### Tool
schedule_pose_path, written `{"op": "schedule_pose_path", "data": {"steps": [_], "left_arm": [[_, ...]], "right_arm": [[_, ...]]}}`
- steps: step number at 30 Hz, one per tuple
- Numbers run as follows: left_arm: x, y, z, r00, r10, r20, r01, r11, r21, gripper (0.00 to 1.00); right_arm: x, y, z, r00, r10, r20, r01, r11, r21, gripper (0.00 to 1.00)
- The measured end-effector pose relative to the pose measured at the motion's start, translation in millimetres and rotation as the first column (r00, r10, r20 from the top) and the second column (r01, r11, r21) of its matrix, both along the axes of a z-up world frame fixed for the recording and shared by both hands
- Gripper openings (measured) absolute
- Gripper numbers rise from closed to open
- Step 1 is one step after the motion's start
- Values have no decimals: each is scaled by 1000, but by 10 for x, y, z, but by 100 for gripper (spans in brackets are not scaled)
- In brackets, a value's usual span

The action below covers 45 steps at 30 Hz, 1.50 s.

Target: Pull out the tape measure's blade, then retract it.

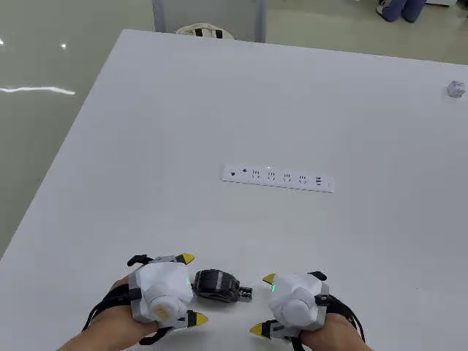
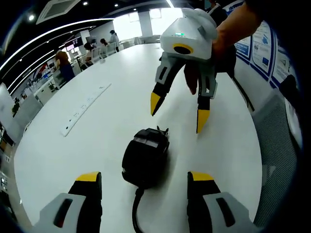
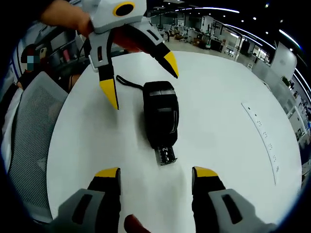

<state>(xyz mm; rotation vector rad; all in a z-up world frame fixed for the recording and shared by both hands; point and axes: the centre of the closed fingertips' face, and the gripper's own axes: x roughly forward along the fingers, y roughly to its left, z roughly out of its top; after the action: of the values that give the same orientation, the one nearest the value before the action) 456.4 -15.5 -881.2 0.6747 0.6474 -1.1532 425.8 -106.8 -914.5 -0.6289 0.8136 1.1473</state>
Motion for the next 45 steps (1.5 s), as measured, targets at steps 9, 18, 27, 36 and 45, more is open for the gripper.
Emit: {"op": "schedule_pose_path", "data": {"steps": [9,18,27,36,45], "left_arm": [[24,-85,-32,998,-54,-12,54,999,9,66],[69,-149,-67,995,-95,-13,95,995,29,64],[71,-293,-137,989,-143,-38,144,989,37,62],[77,-355,-183,983,-178,-47,180,983,44,57],[42,-377,-215,977,-207,-48,209,977,51,53]], "right_arm": [[40,66,-49,999,37,-9,-37,999,-4,59],[97,59,-58,998,61,-11,-62,998,-16,55],[122,74,-114,995,95,-18,-96,995,-31,51],[139,135,-157,993,114,-22,-115,993,-21,44],[154,133,-202,992,125,-33,-126,992,-15,35]]}}
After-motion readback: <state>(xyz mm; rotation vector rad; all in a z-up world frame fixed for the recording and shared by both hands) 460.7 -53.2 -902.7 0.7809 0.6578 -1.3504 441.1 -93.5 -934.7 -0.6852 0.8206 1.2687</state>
